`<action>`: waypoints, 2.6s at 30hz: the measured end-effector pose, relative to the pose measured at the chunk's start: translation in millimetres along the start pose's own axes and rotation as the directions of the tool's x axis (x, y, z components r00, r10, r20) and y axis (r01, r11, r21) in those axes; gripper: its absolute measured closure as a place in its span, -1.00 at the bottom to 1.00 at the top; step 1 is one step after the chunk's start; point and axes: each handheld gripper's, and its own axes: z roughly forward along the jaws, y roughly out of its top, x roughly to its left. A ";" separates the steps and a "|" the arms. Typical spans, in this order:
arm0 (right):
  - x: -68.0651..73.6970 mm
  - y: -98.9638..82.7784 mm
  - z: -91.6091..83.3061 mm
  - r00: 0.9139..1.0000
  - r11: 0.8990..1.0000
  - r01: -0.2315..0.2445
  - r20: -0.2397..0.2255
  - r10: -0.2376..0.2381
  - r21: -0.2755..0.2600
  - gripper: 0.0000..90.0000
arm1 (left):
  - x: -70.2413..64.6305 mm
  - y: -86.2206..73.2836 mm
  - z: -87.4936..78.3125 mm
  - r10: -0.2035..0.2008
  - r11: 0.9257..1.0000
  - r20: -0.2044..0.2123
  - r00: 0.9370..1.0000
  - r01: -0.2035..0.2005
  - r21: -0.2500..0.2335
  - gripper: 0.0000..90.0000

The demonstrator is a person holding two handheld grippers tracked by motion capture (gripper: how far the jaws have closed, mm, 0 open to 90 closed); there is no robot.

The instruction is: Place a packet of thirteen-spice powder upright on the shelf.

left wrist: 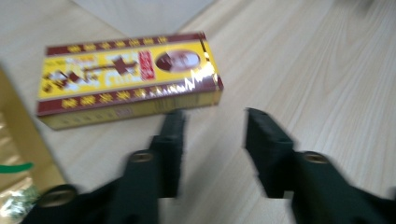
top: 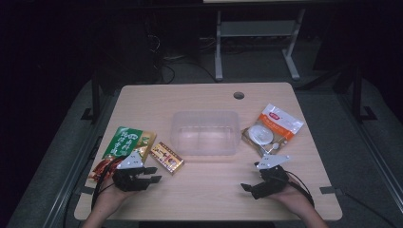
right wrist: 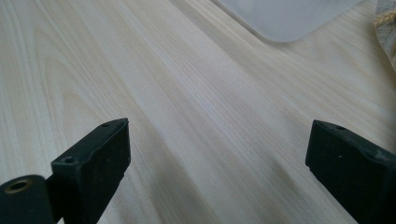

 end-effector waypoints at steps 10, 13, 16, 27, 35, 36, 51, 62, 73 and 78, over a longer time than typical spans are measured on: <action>1.7 2.9 -1.8 1.000 0.999 0.004 0.000 -0.004 -0.032 -0.85 | 25.0 8.9 -10.2 -0.051 0.999 -0.047 0.998 0.051 -0.008 0.99; 1.0 5.9 0.9 1.000 0.999 0.014 -0.010 -0.014 -0.047 -0.85 | 34.0 7.6 -12.1 -0.081 0.996 -0.067 0.995 0.079 -0.028 0.99; 1.8 7.7 2.2 1.000 0.998 0.020 -0.015 -0.021 -0.058 -0.85 | 42.2 8.7 -13.7 -0.104 0.994 -0.092 0.990 0.101 -0.045 0.99; 9.5 13.1 3.5 0.999 0.998 0.035 -0.037 -0.037 -0.050 -0.84 | 65.5 17.7 -10.1 -0.121 0.992 -0.179 0.976 0.113 -0.056 0.99; 9.3 16.2 7.9 0.998 0.998 0.044 -0.049 -0.047 -0.046 -0.84 | 88.0 25.3 1.0 -0.138 0.990 -0.213 0.967 0.127 -0.067 0.99; 9.1 16.4 7.5 0.998 0.998 0.042 -0.048 -0.044 -0.047 -0.84 | 90.2 26.0 2.7 -0.149 0.988 -0.216 0.965 0.136 -0.075 0.99; 9.0 15.9 4.9 0.998 0.997 0.041 -0.038 -0.043 -0.059 -0.84 | 97.7 26.0 41.1 -0.104 0.993 -0.200 0.974 0.113 0.035 0.99; 11.4 14.6 4.0 0.998 0.997 0.046 -0.036 -0.048 -0.056 -0.84 | 85.5 25.9 44.8 -0.073 0.993 -0.132 0.989 0.084 0.079 0.99; 12.3 12.7 2.0 0.998 0.997 0.044 -0.041 -0.046 -0.056 -0.84 | 58.3 21.5 44.4 -0.074 0.992 0.006 0.997 0.073 0.107 0.99; 11.8 13.6 2.0 0.998 0.997 0.044 -0.044 -0.047 -0.056 -0.84 | 42.6 18.5 42.9 -0.080 0.992 0.055 0.995 0.074 0.105 0.99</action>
